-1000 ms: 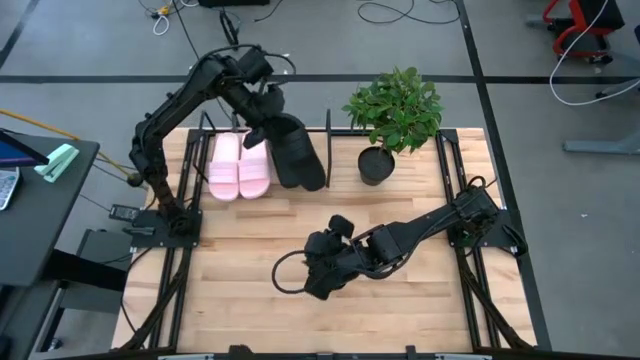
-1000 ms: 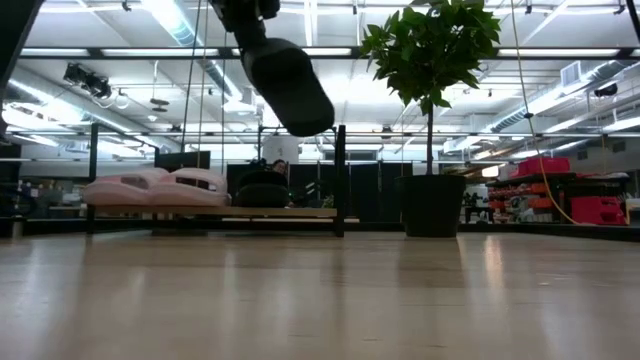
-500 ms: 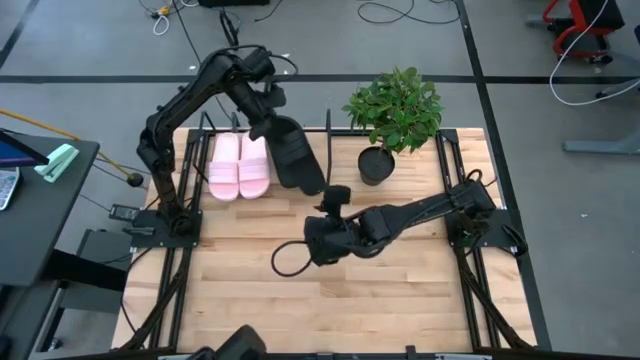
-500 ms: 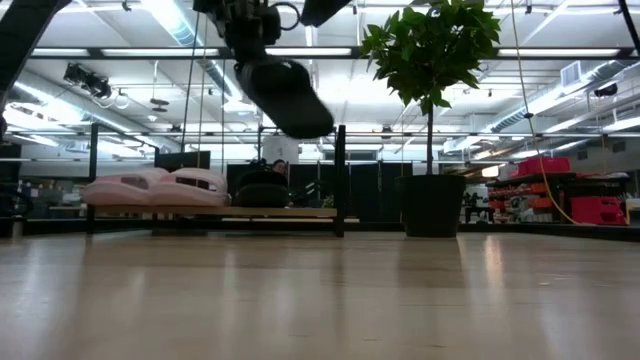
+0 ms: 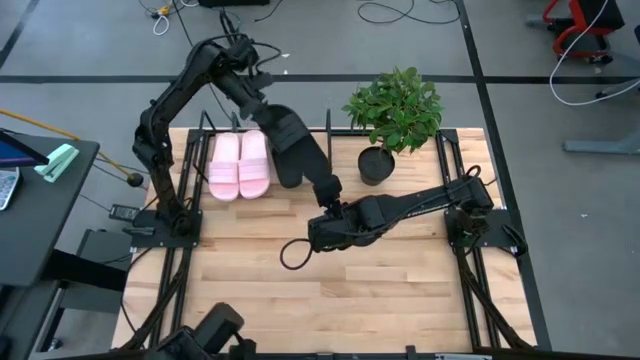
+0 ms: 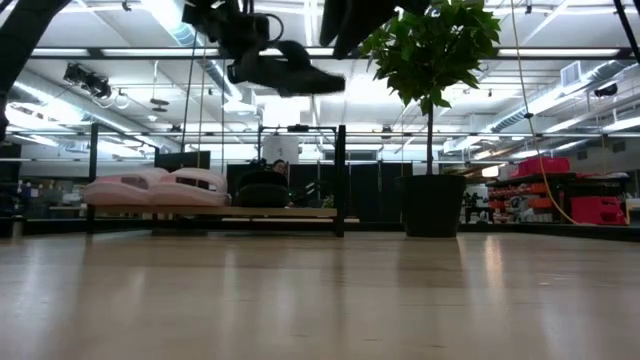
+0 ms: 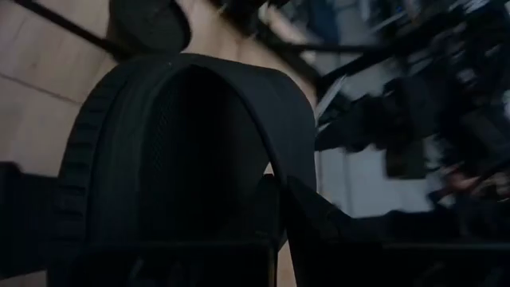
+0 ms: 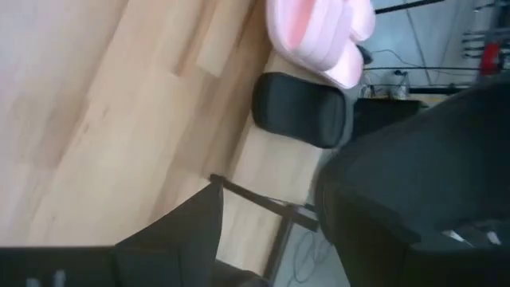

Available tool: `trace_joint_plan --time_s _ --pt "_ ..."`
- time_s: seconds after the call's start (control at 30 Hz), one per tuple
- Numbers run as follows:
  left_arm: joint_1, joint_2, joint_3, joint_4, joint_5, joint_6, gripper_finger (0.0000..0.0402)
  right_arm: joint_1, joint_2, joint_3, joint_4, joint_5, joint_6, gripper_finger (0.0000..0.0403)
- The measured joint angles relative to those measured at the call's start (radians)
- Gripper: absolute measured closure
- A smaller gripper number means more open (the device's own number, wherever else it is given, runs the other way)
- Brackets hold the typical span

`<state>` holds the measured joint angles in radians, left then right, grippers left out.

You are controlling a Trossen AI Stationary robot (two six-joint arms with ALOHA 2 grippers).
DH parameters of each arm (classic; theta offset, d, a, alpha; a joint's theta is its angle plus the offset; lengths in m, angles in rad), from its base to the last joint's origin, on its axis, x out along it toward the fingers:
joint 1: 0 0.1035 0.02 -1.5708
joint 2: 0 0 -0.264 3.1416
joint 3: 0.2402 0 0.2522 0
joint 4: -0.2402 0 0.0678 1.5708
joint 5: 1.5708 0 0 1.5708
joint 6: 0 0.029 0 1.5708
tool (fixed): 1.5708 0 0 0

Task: Pick and place slides into the shelf
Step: Put the black slide on the shelf

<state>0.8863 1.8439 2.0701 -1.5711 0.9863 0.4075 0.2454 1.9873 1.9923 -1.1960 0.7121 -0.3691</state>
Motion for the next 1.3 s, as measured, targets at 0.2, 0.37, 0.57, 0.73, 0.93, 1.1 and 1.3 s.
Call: trace_joint_plan --time_s 0.2,0.37,0.57,0.73,0.93,1.1,1.3 --pt "0.006 0.0 0.0 0.0 0.077 -0.041 0.0391 0.0 0.0 0.0 0.007 0.144 -0.116 0.0178" --pt "-0.016 0.0 0.0 -0.001 0.086 -0.061 0.0391 -0.003 -0.013 -0.001 0.011 0.166 -0.15 0.0178" --pt "-0.05 0.0 0.0 -0.001 0.123 -0.083 0.0391 -0.007 -0.056 0.0 0.021 0.172 -0.147 0.0178" --pt "-0.069 0.0 0.0 -0.001 0.2 -0.083 0.0391 -0.001 -0.1 0.0 -0.012 0.077 -0.108 0.0178" --pt "-0.094 -0.001 0.0 -0.001 0.269 -0.083 0.0391 0.042 -0.14 0.0 -0.039 0.056 -0.112 0.0178" --pt "-0.124 -0.001 0.0 0.0 0.292 -0.082 0.0391 0.045 -0.15 0.0 -0.05 0.064 -0.112 0.0179" --pt "-0.154 -0.001 0.0 0.0 0.294 -0.082 0.0391 0.047 -0.15 0.0 -0.048 0.081 -0.106 0.0186"
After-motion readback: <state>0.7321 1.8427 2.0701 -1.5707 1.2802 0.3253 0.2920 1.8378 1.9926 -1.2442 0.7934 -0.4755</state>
